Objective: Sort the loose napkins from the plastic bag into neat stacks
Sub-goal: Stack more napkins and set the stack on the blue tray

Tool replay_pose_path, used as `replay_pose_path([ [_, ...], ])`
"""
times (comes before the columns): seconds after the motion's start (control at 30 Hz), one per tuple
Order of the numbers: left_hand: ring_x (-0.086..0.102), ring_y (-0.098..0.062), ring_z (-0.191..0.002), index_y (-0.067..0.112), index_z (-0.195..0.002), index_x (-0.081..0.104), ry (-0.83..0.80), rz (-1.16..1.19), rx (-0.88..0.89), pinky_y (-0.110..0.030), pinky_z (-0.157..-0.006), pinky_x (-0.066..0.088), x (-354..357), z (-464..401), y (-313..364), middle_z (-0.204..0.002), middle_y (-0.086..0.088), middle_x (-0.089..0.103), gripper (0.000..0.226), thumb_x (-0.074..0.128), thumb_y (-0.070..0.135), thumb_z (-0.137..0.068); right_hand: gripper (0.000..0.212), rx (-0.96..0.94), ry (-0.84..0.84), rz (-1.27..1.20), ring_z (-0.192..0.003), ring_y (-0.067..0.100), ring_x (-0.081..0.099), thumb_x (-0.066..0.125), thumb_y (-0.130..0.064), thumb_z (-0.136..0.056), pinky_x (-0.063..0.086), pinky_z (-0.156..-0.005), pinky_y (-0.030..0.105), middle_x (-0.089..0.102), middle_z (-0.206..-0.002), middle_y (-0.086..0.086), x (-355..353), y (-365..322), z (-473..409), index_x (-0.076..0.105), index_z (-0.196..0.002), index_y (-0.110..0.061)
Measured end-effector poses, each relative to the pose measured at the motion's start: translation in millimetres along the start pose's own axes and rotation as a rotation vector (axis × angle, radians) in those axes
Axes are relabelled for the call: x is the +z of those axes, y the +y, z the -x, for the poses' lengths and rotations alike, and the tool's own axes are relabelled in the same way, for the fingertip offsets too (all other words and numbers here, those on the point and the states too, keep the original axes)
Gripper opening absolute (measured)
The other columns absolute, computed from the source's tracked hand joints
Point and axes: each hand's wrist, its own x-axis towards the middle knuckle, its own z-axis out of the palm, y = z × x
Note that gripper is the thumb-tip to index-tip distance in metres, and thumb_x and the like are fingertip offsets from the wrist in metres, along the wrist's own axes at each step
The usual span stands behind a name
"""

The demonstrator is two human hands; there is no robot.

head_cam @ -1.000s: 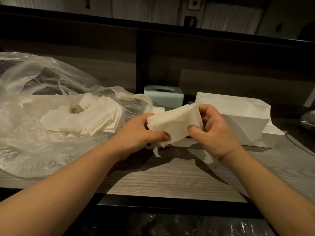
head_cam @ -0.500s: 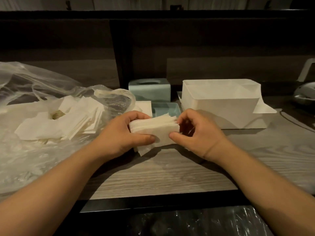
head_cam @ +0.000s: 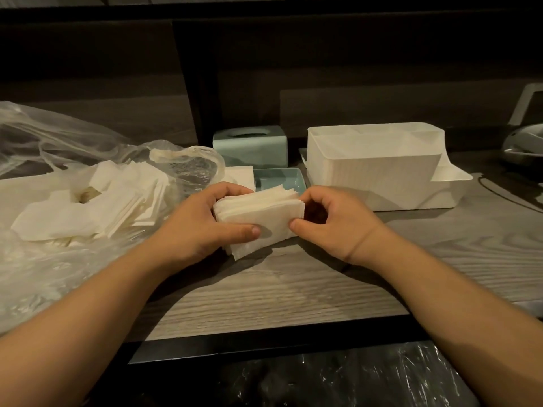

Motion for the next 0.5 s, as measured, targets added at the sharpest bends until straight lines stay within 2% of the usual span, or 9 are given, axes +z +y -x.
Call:
replay_pose_path([
  [0.1,0.072,-0.012,-0.088,0.033,-0.113,0.067,0.007,0.011,-0.011,-0.028,-0.073,0.062,0.1,0.6,1.2,-0.099,0.013,0.073,0.052,0.09,0.028,-0.067,0.014,0.014,0.007,0.021,-0.088,0.007,0.061,0.071,-0.03,-0.091,0.055,-0.08,0.027,0.066,-0.094,-0.011,-0.2,0.6,0.0,0.062,-0.101,-0.027],
  [0.3,0.071,-0.011,-0.085,0.032,-0.112,0.067,0.006,0.008,-0.009,-0.024,-0.07,0.061,0.5,1.7,3.1,-0.096,0.014,0.072,0.05,0.09,0.027,-0.068,0.028,0.022,0.041,-0.049,-0.077,0.007,0.058,0.072,-0.028,-0.091,0.054,-0.074,0.024,0.064,-0.091,-0.007,1.1,0.5,-0.8,0.05,-0.102,-0.04],
  [0.5,0.071,-0.009,-0.081,0.032,-0.113,0.067,-0.004,0.017,-0.009,-0.02,-0.066,0.057,0.3,1.4,3.5,-0.095,0.011,0.073,0.051,0.091,0.024,-0.069,0.026,0.008,0.07,-0.011,-0.079,0.008,0.06,0.071,-0.032,-0.092,0.051,-0.072,0.018,0.064,-0.09,-0.011,3.1,1.4,-2.5,0.057,-0.112,-0.038],
])
